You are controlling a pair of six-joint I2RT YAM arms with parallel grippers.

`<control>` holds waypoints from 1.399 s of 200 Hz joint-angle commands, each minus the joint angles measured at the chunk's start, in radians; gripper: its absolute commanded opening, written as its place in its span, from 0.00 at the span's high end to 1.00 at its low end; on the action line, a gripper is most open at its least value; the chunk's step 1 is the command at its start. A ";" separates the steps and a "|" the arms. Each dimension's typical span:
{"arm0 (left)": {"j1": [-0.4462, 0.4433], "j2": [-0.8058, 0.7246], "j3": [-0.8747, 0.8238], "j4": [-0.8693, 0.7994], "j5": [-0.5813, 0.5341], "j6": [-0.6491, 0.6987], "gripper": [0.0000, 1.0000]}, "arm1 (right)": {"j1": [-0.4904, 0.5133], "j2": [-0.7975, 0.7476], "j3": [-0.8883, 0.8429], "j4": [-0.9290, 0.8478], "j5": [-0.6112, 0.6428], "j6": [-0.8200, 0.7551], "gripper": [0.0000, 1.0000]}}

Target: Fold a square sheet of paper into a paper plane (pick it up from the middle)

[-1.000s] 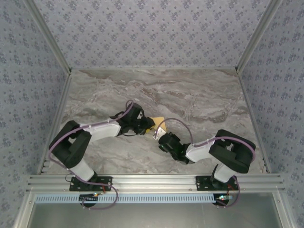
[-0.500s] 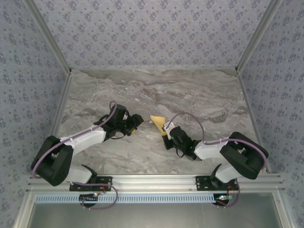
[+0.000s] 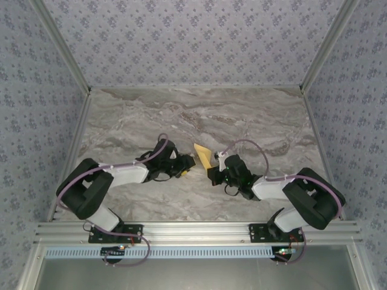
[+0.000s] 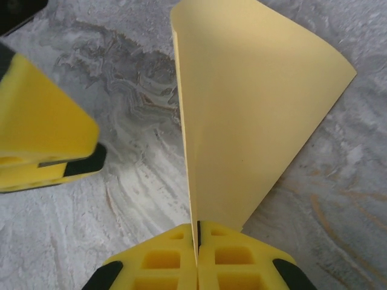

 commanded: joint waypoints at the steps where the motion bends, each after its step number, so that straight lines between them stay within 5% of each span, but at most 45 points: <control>1: -0.011 0.036 0.053 0.059 0.024 0.024 0.57 | -0.003 -0.018 -0.009 -0.073 -0.034 0.001 0.93; 87: -0.025 0.116 0.092 0.068 0.070 0.039 0.73 | 0.071 -0.026 0.063 -0.324 0.076 -0.173 0.83; 153: -0.030 0.133 0.110 0.020 0.044 0.039 0.50 | 0.087 -0.026 0.068 -0.352 0.117 -0.203 0.79; 176: -0.032 0.142 0.120 0.017 0.055 0.040 0.49 | 0.093 -0.026 0.074 -0.361 0.135 -0.217 0.76; 239: -0.047 0.156 0.148 -0.008 0.072 0.028 0.76 | 0.152 -0.034 0.113 -0.398 0.263 -0.288 0.65; 280: -0.057 0.151 0.168 -0.033 0.073 0.023 0.81 | 0.189 -0.016 0.134 -0.381 0.409 -0.316 0.63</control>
